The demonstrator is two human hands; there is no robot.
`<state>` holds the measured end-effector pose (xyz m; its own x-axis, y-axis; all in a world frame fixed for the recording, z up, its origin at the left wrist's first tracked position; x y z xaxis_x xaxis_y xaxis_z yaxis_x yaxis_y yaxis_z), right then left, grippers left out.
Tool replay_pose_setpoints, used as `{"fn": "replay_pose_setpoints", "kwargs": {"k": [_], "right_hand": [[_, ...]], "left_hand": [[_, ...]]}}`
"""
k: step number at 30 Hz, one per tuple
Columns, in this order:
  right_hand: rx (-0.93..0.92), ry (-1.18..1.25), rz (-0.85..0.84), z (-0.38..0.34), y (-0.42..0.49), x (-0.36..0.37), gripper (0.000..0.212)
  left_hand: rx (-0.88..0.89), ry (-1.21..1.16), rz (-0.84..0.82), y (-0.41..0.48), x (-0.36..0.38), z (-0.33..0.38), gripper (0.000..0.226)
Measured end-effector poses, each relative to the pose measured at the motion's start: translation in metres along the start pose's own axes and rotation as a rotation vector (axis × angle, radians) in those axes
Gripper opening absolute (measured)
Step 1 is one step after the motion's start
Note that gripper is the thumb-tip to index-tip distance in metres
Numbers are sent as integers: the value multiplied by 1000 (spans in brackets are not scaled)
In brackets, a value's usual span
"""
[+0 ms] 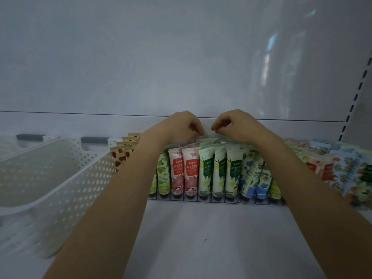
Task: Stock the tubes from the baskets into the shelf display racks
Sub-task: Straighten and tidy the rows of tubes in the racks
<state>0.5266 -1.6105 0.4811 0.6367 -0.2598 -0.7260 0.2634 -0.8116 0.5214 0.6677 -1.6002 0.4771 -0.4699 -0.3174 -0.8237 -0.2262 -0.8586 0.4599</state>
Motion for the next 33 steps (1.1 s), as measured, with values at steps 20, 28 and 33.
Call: {"fn": "replay_pose_setpoints", "kwargs": {"k": [20, 28, 33], "right_hand": [[26, -56, -140, 5, -7, 6, 12], [100, -42, -110, 22, -9, -24, 5], [131, -32, -153, 27, -11, -16, 11]], "left_hand": [[92, 29, -15, -2, 8, 10, 21], [123, 13, 11, -1, 11, 16, 12], [59, 8, -34, -3, 8, 12, 15]]}}
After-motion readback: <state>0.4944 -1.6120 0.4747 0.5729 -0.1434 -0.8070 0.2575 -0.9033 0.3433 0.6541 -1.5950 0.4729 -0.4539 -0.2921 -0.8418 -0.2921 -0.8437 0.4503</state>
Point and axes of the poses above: each hand's wrist, its own y-axis towards the middle knuckle, its own x-axis out of the palm, z = x × y, the point moved 5 cm from there along y, towards the middle knuckle, and after that the axes turned 9 degrees about z, right-handed, at the moved point
